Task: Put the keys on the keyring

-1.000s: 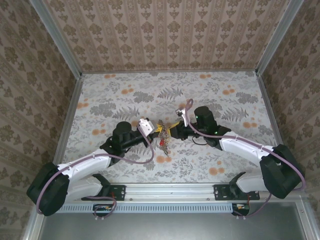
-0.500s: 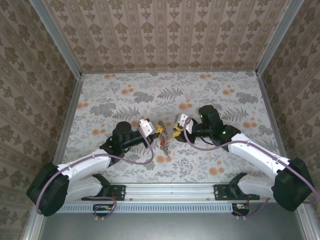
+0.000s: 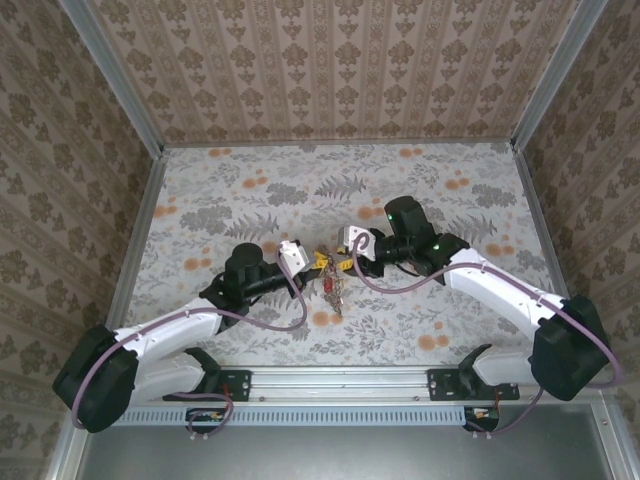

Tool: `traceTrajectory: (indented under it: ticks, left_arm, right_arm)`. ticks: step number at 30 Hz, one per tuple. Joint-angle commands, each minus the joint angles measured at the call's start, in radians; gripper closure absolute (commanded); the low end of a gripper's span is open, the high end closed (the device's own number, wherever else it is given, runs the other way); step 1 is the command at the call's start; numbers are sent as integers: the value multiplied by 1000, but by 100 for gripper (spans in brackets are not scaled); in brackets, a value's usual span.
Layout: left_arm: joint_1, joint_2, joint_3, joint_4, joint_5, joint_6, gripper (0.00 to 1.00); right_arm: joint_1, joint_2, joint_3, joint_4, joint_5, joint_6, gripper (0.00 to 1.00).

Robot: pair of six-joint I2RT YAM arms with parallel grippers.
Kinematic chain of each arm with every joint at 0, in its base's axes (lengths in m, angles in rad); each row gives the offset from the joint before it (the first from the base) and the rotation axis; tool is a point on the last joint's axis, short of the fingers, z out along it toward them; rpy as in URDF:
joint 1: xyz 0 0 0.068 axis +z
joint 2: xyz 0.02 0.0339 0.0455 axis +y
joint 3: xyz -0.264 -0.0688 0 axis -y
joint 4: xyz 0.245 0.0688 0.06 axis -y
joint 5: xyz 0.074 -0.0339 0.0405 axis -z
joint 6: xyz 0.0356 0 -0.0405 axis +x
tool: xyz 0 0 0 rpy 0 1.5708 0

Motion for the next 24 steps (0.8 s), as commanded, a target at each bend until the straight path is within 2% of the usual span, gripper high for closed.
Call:
traceTrajectory:
  ticks: [1,13,18,24]
  left_arm:
    - [-10,-16,41,53,31,19,100]
    - [-20,-7,49,60,48,21,100]
    - [-24,-7,49,60,45,21,100]
    - [-28,-2,53,59,47,24,100]
  right_arm:
    - [-4,19,30,-51,-55,-33,67]
    - [-3,50,32,-53,-73,-31,68]
    - [-3,61,46,-64,-86,-36,77]
    - [-3,54,41,-70,-114,-49,78]
